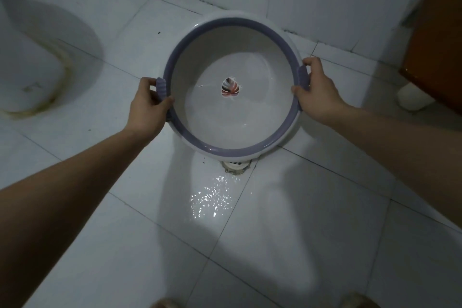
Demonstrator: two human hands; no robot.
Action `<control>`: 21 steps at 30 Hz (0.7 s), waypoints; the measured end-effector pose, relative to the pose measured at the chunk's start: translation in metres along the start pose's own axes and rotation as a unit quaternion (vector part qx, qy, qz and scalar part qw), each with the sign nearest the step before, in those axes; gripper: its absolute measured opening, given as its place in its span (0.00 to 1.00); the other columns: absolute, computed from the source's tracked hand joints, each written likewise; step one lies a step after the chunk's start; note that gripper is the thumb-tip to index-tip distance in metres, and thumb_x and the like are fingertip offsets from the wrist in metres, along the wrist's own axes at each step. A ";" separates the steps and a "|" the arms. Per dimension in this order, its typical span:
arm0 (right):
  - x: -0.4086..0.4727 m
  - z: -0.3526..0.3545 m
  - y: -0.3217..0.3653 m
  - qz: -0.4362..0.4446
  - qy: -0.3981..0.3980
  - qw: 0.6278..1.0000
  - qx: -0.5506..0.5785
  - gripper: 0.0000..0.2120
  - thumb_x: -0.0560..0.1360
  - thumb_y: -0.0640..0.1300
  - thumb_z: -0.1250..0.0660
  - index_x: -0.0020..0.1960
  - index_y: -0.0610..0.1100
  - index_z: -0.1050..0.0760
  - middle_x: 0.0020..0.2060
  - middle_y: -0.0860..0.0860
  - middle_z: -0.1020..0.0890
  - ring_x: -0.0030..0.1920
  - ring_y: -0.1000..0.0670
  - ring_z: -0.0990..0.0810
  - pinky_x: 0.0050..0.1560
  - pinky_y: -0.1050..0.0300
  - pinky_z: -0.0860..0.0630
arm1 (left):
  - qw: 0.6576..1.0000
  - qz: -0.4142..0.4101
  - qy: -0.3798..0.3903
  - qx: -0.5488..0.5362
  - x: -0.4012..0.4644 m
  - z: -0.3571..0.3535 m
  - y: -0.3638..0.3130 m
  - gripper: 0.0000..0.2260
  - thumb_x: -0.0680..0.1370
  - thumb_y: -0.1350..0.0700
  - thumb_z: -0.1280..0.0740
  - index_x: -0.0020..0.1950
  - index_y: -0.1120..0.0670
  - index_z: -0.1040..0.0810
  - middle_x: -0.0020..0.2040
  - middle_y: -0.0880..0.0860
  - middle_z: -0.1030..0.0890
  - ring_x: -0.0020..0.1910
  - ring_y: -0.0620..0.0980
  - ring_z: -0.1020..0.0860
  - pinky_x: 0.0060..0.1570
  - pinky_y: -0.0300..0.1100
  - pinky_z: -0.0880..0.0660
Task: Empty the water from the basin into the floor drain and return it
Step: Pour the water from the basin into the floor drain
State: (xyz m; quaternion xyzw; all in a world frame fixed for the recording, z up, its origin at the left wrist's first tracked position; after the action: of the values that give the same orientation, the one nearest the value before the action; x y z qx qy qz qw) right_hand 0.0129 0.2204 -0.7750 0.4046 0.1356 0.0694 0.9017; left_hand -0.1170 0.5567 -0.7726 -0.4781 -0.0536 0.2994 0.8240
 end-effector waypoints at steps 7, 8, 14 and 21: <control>-0.005 -0.002 0.003 -0.001 -0.005 1.000 0.001 0.23 0.81 0.41 0.38 0.71 0.51 0.43 0.53 0.46 0.24 0.46 0.44 0.21 0.44 0.53 0.24 | 1.000 -0.008 -0.004 0.012 -0.001 0.002 0.000 0.15 0.82 0.54 0.34 0.67 0.52 0.32 0.54 0.56 0.18 0.48 0.55 0.16 0.47 0.49 0.17; -0.006 -0.002 0.003 0.000 -0.006 1.000 0.003 0.23 0.81 0.41 0.38 0.71 0.51 0.43 0.53 0.46 0.24 0.46 0.44 0.21 0.44 0.53 0.25 | 1.000 -0.011 -0.004 0.016 -0.001 0.002 0.000 0.15 0.82 0.54 0.35 0.67 0.52 0.32 0.54 0.56 0.19 0.48 0.55 0.16 0.48 0.50 0.17; -0.010 0.000 0.003 0.012 -0.005 1.000 0.001 0.23 0.81 0.41 0.38 0.72 0.50 0.43 0.52 0.48 0.25 0.46 0.46 0.23 0.36 0.60 0.30 | 0.999 -0.025 -0.007 0.028 -0.005 0.003 -0.001 0.16 0.83 0.55 0.35 0.69 0.53 0.33 0.54 0.55 0.19 0.45 0.48 0.18 0.38 0.37 0.21; -0.012 -0.001 0.003 0.013 -0.002 1.000 0.002 0.24 0.81 0.41 0.38 0.73 0.50 0.44 0.53 0.47 0.25 0.46 0.46 0.22 0.38 0.58 0.28 | 0.999 -0.030 -0.010 0.034 -0.005 0.002 0.001 0.16 0.83 0.55 0.35 0.69 0.53 0.34 0.54 0.54 0.20 0.44 0.48 0.19 0.38 0.36 0.23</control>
State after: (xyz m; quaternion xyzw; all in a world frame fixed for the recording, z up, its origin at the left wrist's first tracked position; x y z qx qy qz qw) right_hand 0.0013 0.2205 -0.7714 0.4084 0.1284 0.0795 0.9002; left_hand -0.1222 0.5553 -0.7711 -0.4449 -0.0654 0.2810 0.8479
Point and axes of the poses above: each hand's wrist, its own x-axis towards the middle knuckle, its own z-axis out of the back of the hand, y = z × x, the point moved 2 cm from there along x, towards the middle knuckle
